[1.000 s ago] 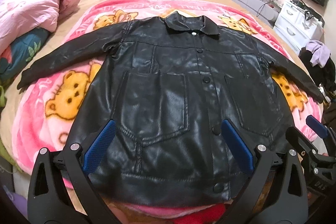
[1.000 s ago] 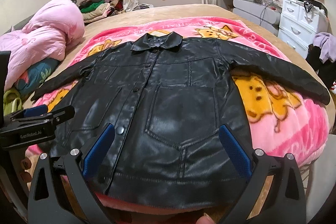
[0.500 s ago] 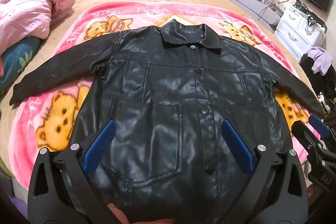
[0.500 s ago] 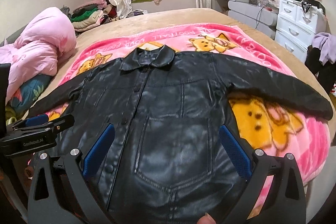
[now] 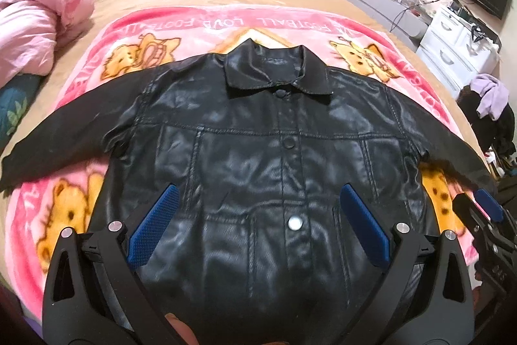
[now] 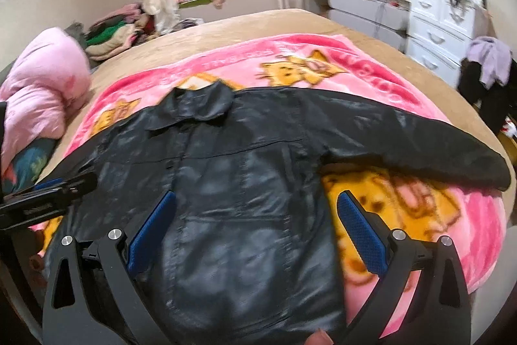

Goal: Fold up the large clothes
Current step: 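Grasp the sleeve cuff nearest the right tool with the right tool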

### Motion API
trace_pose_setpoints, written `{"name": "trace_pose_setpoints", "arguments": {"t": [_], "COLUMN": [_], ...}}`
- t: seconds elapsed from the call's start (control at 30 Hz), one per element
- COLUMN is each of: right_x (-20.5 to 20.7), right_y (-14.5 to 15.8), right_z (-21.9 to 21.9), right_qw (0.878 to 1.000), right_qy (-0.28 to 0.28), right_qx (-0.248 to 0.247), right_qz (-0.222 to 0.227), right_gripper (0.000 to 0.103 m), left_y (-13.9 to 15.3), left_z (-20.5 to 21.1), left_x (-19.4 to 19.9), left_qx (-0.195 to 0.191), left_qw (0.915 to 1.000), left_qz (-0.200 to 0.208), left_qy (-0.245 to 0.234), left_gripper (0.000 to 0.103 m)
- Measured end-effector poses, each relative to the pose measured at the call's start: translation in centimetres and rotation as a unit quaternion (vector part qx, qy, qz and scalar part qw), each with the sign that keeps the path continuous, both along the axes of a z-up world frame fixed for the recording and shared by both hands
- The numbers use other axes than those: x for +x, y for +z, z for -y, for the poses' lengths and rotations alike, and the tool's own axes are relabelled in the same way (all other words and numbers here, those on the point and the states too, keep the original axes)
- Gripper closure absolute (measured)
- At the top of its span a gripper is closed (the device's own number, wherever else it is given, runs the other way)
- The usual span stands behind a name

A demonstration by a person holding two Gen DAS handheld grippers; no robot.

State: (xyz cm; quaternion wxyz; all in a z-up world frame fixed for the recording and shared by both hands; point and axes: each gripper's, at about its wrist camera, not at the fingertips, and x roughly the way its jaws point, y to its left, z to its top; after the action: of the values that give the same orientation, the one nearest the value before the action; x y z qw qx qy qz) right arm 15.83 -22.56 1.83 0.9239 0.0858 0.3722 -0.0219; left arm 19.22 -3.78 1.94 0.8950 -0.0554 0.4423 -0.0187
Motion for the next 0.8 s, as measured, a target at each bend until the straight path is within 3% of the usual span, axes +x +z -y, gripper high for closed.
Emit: {"name": "trace_pose_setpoints", "arguments": {"t": [0.27, 0.47, 0.8], "right_x": [2.2, 3.2, 2.7], "right_y": [-1.4, -2.7, -5.2], "right_z": [5.8, 10.6, 19.4], "right_qw": [0.997, 0.990, 0.965], "right_qy": [-0.078, -0.139, -0.255], "right_qx": [-0.004, 0.005, 0.040], "right_qz": [-0.007, -0.015, -0.035], "right_gripper": [0.004, 0.004, 0.004], "left_y": [-0.6, -0.9, -3.0], "left_z": [1.1, 2.1, 4.7], "left_x": [3.9, 6.6, 10.3], "left_qx": [0.013, -0.003, 0.010], "left_qw": [0.9999, 0.9999, 0.9989], "left_qz": [-0.009, -0.005, -0.023], "left_qy": [-0.005, -0.015, -0.039], "left_gripper": [0.009, 0.009, 0.009]}}
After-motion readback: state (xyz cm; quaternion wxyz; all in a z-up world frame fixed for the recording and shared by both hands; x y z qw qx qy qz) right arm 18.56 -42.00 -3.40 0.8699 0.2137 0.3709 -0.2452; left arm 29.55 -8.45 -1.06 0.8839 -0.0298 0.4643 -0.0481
